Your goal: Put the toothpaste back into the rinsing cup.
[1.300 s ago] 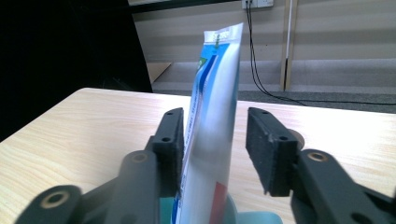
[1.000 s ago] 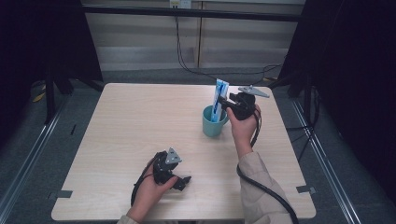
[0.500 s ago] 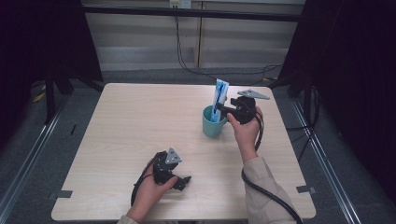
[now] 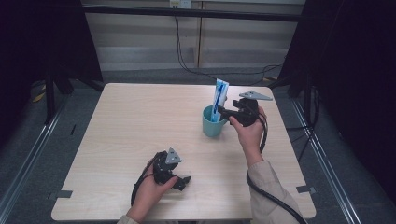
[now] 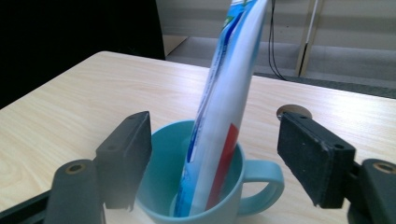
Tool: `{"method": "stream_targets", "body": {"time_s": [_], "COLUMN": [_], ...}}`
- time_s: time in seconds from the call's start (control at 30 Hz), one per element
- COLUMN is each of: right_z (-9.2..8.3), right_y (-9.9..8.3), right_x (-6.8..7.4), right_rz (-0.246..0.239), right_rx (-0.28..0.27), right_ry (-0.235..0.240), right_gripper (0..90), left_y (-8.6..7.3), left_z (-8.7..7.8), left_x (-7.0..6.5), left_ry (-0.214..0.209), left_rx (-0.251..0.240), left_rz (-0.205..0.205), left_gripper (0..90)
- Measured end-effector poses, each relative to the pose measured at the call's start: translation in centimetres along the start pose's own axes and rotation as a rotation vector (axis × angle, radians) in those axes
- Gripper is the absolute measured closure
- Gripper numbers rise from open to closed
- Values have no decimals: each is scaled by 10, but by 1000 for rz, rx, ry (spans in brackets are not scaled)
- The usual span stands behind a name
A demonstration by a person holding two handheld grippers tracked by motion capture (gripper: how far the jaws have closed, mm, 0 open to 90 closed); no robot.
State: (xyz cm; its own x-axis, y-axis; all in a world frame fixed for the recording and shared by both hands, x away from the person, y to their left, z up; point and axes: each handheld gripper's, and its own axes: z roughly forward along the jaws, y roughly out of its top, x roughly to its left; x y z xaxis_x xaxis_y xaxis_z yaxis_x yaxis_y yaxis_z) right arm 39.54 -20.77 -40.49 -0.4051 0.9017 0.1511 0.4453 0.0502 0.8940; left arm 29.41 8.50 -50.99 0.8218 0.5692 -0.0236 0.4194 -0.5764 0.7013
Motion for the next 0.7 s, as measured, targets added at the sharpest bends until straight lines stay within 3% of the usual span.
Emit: {"method": "stream_targets", "body": {"time_s": [0.7], "right_z": [-18], "right_y": [-5], "right_x": [14], "right_rz": [-41], "right_rx": [60], "right_ry": [64], "right_gripper": [220], "left_y": [0], "left_z": [0], "left_x": [0], "left_ry": [-2], "left_rx": [1], "left_rz": [0], "left_gripper": [0]}}
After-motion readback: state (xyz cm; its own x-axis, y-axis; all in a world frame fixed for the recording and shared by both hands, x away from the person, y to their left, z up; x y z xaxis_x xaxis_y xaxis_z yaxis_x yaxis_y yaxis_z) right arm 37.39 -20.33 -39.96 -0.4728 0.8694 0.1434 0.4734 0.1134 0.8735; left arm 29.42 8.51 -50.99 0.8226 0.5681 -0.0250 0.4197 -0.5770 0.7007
